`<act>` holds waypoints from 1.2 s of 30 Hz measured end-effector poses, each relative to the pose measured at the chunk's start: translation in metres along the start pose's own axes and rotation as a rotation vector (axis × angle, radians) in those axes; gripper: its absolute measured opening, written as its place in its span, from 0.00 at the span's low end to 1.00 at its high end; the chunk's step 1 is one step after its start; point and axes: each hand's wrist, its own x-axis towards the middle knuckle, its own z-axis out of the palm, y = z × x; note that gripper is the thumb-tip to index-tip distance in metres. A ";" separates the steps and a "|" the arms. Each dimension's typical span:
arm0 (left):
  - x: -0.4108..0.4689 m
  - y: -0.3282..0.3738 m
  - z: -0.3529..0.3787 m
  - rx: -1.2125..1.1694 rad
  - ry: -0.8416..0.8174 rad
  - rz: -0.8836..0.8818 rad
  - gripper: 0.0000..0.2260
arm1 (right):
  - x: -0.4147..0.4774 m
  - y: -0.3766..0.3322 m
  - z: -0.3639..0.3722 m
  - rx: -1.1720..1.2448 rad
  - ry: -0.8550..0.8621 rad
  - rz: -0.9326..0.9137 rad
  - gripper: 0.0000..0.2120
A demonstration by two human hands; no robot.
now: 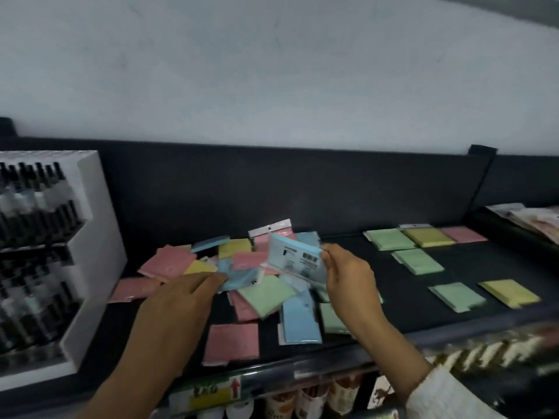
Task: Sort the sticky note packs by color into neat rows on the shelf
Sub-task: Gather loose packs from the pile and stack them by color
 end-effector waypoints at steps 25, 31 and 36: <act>0.105 0.266 0.097 -0.017 -0.221 0.228 0.29 | -0.026 0.256 -0.184 0.107 0.168 0.131 0.10; 0.134 0.273 0.120 0.074 -0.264 0.200 0.28 | -0.021 0.291 -0.195 0.129 0.176 0.175 0.09; 0.179 0.256 0.155 0.173 -0.336 0.195 0.17 | 0.006 0.300 -0.185 0.120 0.179 0.145 0.09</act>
